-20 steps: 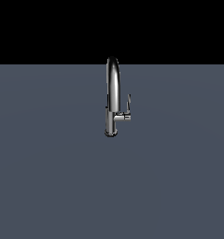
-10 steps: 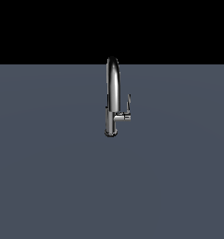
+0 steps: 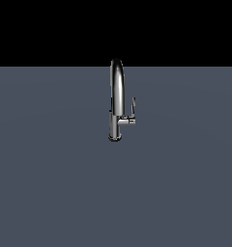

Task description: Turn on the faucet by rotating a designated handle.

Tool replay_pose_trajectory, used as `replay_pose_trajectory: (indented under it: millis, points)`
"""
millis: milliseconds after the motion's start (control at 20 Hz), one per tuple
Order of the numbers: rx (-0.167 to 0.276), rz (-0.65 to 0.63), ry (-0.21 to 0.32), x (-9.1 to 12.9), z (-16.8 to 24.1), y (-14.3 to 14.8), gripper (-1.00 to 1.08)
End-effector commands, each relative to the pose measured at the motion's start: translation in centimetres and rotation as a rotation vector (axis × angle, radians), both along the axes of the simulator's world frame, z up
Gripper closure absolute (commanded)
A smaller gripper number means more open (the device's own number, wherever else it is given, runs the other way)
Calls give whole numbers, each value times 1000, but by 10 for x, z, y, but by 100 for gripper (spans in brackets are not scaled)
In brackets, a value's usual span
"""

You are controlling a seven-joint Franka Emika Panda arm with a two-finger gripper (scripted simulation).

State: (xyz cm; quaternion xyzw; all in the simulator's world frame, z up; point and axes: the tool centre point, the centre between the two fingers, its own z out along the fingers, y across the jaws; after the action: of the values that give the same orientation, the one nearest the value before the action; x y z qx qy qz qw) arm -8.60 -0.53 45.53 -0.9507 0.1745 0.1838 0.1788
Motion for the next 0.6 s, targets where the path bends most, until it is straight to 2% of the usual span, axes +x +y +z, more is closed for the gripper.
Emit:
replay_pose_trajectory:
  millis: [0,550]
  points:
    - [35,-34,37,14,-8,-3,108]
    - [193,-188,205,69,-50,-21,108]
